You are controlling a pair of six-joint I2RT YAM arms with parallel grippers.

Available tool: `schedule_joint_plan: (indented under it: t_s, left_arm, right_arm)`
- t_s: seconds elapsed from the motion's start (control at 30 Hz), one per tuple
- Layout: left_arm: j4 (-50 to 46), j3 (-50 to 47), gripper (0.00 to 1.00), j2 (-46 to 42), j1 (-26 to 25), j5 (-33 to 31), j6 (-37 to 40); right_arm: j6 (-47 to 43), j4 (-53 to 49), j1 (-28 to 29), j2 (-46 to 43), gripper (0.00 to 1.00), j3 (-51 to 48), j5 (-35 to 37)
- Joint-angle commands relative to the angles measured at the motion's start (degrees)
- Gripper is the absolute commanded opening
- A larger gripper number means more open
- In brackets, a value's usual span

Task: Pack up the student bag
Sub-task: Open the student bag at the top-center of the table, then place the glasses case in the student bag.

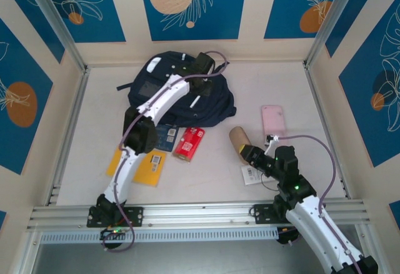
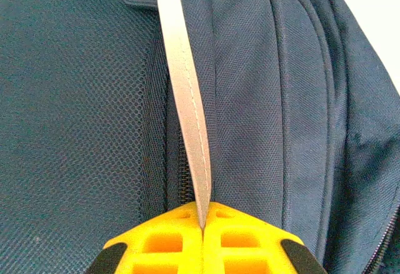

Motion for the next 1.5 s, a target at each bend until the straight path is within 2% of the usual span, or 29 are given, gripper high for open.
schedule_joint_plan:
  t_s: [0.0, 0.23, 0.4, 0.5, 0.6, 0.87, 1.03, 1.23, 1.47]
  left_arm:
    - [0.9, -3.0, 0.00, -11.9, -0.4, 2.7, 1.5]
    - [-0.3, -6.9, 0.00, -22.6, -0.2, 2.3, 4.1]
    - [0.1, -9.9, 0.00, -28.5, 0.2, 5.7, 6.1]
    - [2.1, -13.9, 0.00, -32.1, 0.5, 7.5, 7.3]
    - [5.1, -18.6, 0.00, -35.3, 1.3, 12.1, 7.4]
    - [10.8, -26.1, 0.00, -39.3, 3.8, 28.0, 6.2]
    - [13.4, -28.3, 0.00, -41.4, 5.4, 31.1, 5.0]
    - [15.6, -28.7, 0.00, -41.5, 6.9, 34.8, 2.7]
    - [17.9, -28.1, 0.00, -41.0, 9.0, 37.7, 0.2]
  right_arm:
    - [-1.9, -0.6, -0.3, -1.1, 0.31, 4.4, -1.0]
    - [-2.6, 0.4, -0.3, 0.0, 0.32, 8.5, -0.1]
    - [-1.2, 3.5, 0.0, 5.4, 0.31, 11.1, -1.2]
    - [-1.0, 4.7, 0.6, 10.6, 0.31, 13.6, -2.4]
    - [-1.3, 5.5, 1.5, 16.4, 0.31, 16.5, -3.4]
    - [2.2, 14.4, 2.6, 33.4, 0.32, 23.0, -8.4]
    - [5.4, 21.3, 5.5, 43.0, 0.31, 26.9, -7.3]
    - [8.7, 25.0, 8.5, 55.8, 0.31, 34.0, -3.7]
    - [14.6, 33.3, 13.9, 73.4, 0.32, 44.1, -5.3]
